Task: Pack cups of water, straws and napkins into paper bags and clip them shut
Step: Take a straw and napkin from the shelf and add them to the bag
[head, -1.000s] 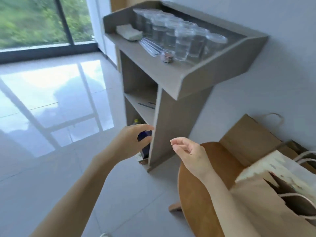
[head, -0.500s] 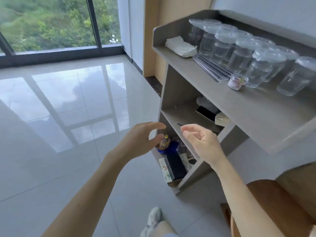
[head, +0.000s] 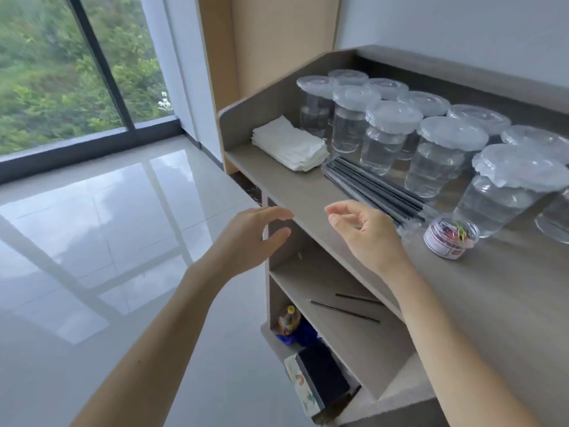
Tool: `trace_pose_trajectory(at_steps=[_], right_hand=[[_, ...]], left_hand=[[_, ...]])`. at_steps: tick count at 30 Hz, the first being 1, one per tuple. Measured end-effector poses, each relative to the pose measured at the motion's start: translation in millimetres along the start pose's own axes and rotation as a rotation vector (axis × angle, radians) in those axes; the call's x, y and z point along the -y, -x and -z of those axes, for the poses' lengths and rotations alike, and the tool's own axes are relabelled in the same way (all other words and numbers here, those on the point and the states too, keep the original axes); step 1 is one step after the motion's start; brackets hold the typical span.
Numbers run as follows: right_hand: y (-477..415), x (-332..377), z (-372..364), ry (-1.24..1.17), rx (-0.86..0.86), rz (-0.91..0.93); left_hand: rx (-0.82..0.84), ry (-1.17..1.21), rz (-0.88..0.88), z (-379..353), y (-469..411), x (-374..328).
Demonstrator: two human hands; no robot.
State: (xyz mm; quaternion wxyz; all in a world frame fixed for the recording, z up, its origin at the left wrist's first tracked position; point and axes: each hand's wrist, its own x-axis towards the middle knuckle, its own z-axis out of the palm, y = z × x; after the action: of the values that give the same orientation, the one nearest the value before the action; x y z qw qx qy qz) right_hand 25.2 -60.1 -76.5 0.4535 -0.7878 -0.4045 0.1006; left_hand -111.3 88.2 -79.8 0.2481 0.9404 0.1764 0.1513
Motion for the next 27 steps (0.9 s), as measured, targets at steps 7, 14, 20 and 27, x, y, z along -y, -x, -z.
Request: trace_pose_trajectory(at_steps=[7, 14, 20, 27], right_hand=[[-48, -15, 1, 0.057, -0.114, -0.078], [-54, -15, 11, 0.186, -0.357, -0.205], [-24, -9, 20, 0.246, -0.713, -0.360], [4, -10, 21, 0.281, -0.809, -0.502]], left_hand=[[0.081, 0.064, -0.125, -8, -81, 23], [0.213, 0.118, -0.469, -18, -156, 15], [0.377, 0.145, -0.782, -36, -196, -16], [0.484, 0.197, -0.889, -60, -202, -38]])
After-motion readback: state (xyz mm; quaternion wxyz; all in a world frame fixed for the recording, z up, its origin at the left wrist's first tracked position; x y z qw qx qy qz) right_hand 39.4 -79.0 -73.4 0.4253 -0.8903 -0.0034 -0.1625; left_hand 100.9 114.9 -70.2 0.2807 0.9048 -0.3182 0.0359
